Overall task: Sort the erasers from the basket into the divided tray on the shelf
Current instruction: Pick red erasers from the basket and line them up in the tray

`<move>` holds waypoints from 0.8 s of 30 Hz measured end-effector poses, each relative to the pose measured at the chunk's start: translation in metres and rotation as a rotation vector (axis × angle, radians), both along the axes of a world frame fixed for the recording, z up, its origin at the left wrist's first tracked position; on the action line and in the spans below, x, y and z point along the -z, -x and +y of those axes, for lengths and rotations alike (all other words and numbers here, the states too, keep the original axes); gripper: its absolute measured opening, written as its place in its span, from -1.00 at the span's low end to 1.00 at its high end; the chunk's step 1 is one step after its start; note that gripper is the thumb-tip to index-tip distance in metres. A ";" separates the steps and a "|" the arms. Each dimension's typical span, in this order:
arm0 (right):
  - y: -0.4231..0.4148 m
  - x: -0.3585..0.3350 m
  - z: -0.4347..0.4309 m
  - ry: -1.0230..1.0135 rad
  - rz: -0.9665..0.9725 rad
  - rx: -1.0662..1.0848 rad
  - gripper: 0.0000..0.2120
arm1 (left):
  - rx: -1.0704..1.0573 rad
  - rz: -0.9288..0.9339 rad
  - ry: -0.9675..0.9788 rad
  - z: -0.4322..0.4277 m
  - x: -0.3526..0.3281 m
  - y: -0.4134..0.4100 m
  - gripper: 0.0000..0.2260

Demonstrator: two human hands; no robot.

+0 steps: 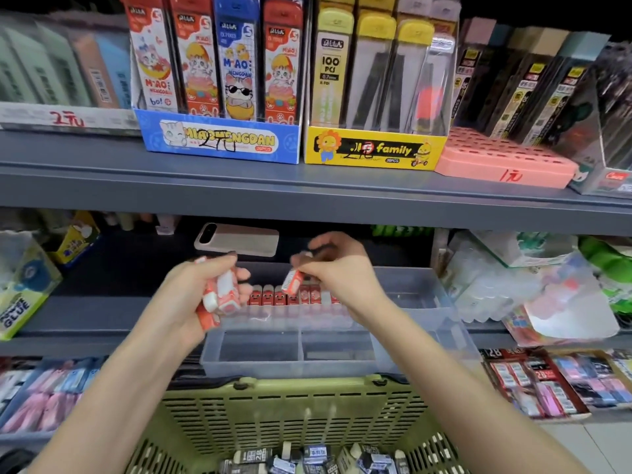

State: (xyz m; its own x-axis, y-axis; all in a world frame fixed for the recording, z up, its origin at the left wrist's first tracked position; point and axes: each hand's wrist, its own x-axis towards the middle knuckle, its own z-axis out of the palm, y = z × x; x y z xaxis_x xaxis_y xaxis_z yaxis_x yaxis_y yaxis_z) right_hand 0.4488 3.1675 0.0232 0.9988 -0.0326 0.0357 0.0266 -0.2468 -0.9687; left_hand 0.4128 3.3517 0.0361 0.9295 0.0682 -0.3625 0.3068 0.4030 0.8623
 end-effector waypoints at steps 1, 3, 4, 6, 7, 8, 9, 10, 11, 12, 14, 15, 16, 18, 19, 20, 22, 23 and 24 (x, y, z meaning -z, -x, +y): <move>-0.005 0.003 0.012 0.054 0.014 -0.017 -0.77 | -0.042 0.002 0.011 0.007 0.000 -0.001 -0.88; -0.013 0.008 0.034 0.195 0.050 -0.048 -0.78 | -0.110 0.001 0.027 0.018 0.001 -0.002 -0.90; -0.016 0.010 0.045 0.283 0.060 -0.055 -0.80 | -0.136 -0.003 0.029 0.024 0.002 -0.003 -0.90; -0.022 0.012 0.061 0.428 0.069 -0.068 -0.83 | -0.161 -0.011 0.015 0.032 0.006 -0.003 -0.90; -0.024 0.013 0.068 0.470 0.082 -0.083 -0.81 | -0.165 -0.014 -0.001 0.035 0.008 -0.002 -0.91; -0.025 0.013 0.075 0.498 0.102 -0.099 -0.78 | -0.165 -0.017 -0.017 0.038 0.010 -0.002 -0.91; -0.026 0.015 0.082 0.528 0.123 -0.112 -0.77 | -0.165 -0.021 -0.031 0.041 0.012 -0.001 -0.91; -0.027 0.016 0.088 0.557 0.141 -0.121 -0.77 | -0.166 -0.026 -0.041 0.043 0.014 0.000 -0.90; -0.027 0.018 0.092 0.582 0.150 -0.125 -0.77 | -0.172 -0.032 -0.045 0.044 0.016 0.001 -0.89; -0.027 0.021 0.096 0.594 0.151 -0.125 -0.76 | -0.180 -0.037 -0.045 0.045 0.018 0.001 -0.88; -0.028 0.026 0.098 0.594 0.154 -0.132 -0.74 | -0.196 -0.046 -0.040 0.046 0.020 0.002 -0.87; -0.028 0.028 0.097 0.573 0.169 -0.150 -0.74 | -0.205 -0.049 -0.036 0.046 0.021 0.002 -0.87; -0.028 0.029 0.095 0.528 0.194 -0.173 -0.74 | -0.214 -0.052 -0.030 0.046 0.022 0.002 -0.88; -0.029 0.031 0.093 0.434 0.239 -0.221 -0.82 | -0.227 -0.063 -0.003 0.046 0.023 0.004 -0.87; -0.031 0.032 0.092 0.437 0.250 -0.247 -0.87 | -0.229 -0.068 0.008 0.045 0.023 0.004 -0.86; -0.033 0.031 0.091 0.451 0.267 -0.266 -0.88 | -0.231 -0.071 0.016 0.045 0.023 0.004 -0.85; -0.034 0.031 0.088 0.416 0.327 -0.293 -0.85 | -0.233 -0.078 0.031 0.044 0.024 0.005 -0.85; -0.034 0.030 0.087 0.383 0.349 -0.299 -0.84 | -0.232 -0.081 0.037 0.044 0.024 0.005 -0.85; -0.031 0.028 0.086 0.365 0.345 -0.287 -0.82 | -0.230 -0.083 0.039 0.044 0.025 0.005 -0.84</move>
